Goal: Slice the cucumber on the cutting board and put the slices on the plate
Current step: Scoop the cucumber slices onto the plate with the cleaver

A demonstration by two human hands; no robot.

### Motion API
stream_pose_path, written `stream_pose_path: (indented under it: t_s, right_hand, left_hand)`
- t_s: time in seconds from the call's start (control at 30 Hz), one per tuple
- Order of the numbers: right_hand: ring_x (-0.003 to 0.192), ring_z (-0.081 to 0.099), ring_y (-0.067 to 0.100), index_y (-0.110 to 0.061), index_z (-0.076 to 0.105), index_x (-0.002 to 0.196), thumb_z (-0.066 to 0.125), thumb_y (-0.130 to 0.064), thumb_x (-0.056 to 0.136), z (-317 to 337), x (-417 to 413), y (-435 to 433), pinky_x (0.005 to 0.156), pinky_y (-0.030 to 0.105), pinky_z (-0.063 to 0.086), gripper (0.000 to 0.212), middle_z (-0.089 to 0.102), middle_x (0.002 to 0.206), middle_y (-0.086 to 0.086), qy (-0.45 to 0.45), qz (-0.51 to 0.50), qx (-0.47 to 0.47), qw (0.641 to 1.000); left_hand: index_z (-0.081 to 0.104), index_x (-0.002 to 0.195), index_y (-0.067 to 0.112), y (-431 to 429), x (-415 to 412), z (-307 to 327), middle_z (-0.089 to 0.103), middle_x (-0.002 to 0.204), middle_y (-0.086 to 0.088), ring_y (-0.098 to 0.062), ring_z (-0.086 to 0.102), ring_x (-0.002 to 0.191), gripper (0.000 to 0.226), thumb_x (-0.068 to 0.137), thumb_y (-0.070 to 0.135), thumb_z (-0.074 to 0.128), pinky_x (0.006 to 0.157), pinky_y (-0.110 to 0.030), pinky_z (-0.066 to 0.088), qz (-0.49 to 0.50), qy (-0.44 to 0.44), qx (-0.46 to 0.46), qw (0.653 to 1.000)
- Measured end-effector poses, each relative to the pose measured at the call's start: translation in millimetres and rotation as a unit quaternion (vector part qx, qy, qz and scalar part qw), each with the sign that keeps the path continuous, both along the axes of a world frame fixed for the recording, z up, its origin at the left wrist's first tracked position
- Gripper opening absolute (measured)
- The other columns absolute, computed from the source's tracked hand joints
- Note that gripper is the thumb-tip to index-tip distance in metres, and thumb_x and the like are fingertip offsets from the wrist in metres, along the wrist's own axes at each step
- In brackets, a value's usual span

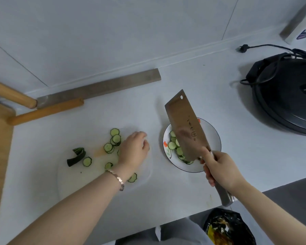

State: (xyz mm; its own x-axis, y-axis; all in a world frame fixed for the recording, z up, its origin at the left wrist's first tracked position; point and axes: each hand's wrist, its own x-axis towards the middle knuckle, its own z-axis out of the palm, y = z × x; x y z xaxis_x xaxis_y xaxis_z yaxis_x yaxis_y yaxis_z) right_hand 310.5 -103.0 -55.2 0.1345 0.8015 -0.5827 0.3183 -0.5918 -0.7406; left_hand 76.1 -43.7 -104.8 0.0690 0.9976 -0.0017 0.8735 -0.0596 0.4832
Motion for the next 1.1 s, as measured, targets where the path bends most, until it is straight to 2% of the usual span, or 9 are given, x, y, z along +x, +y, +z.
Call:
stream_pose_path:
  t_s: [0.07,0.2,0.33,0.43,0.53,0.73,0.9,1.0,1.1]
  right_hand:
    - [0.032,0.04,0.021,-0.002,0.051,0.073,0.047,-0.041,0.095,-8,-18,3,0.038,0.024,0.038,0.044,0.046,0.044,0.007,0.022,0.015,-0.005,1.0]
    - [0.034,0.041,0.02,-0.003,0.051,0.072,0.049,-0.04,0.094,-27,-57,7,0.037,0.026,0.039,0.044,0.047,0.046,0.007,0.053,0.028,-0.043,0.997]
    - [0.033,0.041,0.019,-0.004,0.05,0.07,0.049,-0.04,0.095,-44,-80,1,0.037,0.025,0.038,0.043,0.046,0.044,0.004,0.086,0.025,-0.087,0.992]
    - [0.034,0.038,0.018,-0.003,0.048,0.072,0.048,-0.037,0.096,-54,-87,-8,0.037,0.025,0.035,0.042,0.043,0.044,0.004,0.108,0.014,-0.106,0.988]
    - [0.033,0.036,0.018,-0.003,0.048,0.073,0.046,-0.036,0.097,-63,-89,-13,0.037,0.024,0.033,0.041,0.04,0.044,0.006,0.118,0.002,-0.118,0.986]
    - [0.033,0.035,0.017,-0.003,0.047,0.072,0.045,-0.035,0.098,-74,-94,-18,0.037,0.023,0.033,0.041,0.04,0.044,0.006,0.142,-0.026,-0.147,0.979]
    - [0.034,0.035,0.018,-0.003,0.047,0.072,0.044,-0.035,0.098,-81,-99,-17,0.037,0.023,0.033,0.041,0.041,0.043,0.005,0.156,-0.005,-0.154,0.976]
    - [0.033,0.035,0.019,-0.005,0.045,0.069,0.044,-0.036,0.098,-83,-101,-13,0.037,0.024,0.034,0.042,0.041,0.041,0.003,0.147,0.047,-0.149,0.977]
    - [0.033,0.036,0.02,-0.006,0.043,0.065,0.043,-0.034,0.098,-83,-109,-10,0.038,0.026,0.036,0.043,0.041,0.041,0.003,0.143,0.09,-0.148,0.974]
  left_hand:
    - [0.053,0.117,0.006,-1,-36,-5,0.057,0.12,-0.013,-0.03,0.056,0.102,0.03,0.088,0.011,0.049,0.083,-0.038,0.048,0.079,0.007,-0.037,0.996]
    - [0.035,0.135,0.011,12,-88,-19,0.029,0.149,-0.009,-0.025,0.03,0.136,0.045,0.091,0.011,0.045,0.11,-0.038,0.03,0.071,0.022,-0.09,0.993]
    - [0.018,0.143,0.019,41,-99,-27,0.006,0.156,-0.003,-0.02,0.01,0.142,0.052,0.095,0.025,0.039,0.116,-0.039,0.016,0.044,0.014,-0.178,0.983]
    - [0.027,0.14,0.016,50,-100,-35,0.02,0.153,-0.005,-0.021,0.018,0.141,0.048,0.095,0.028,0.04,0.115,-0.037,0.019,0.028,0.015,-0.198,0.98]
    - [0.044,0.13,0.008,39,-104,-41,0.04,0.143,-0.009,-0.024,0.034,0.133,0.039,0.093,0.021,0.047,0.11,-0.034,0.026,-0.002,0.006,-0.134,0.991]
    - [0.052,0.118,0.007,-9,-113,-52,0.054,0.125,-0.009,-0.024,0.046,0.121,0.031,0.091,0.02,0.05,0.106,-0.043,0.037,-0.004,-0.065,-0.06,0.996]
    - [0.045,0.129,0.011,-43,-103,-60,0.041,0.141,-0.007,-0.018,0.029,0.135,0.043,0.092,0.033,0.039,0.112,-0.032,0.022,0.058,-0.122,-0.066,0.989]
    - [0.035,0.137,0.016,-47,-88,-61,0.027,0.15,-0.003,-0.015,0.013,0.141,0.043,0.096,0.027,0.035,0.117,-0.038,0.013,0.146,-0.194,-0.081,0.967]
    - [0.034,0.137,0.017,-42,-71,-60,0.029,0.15,-0.002,-0.019,0.011,0.142,0.045,0.094,0.031,0.032,0.118,-0.041,0.012,0.202,-0.203,-0.075,0.955]
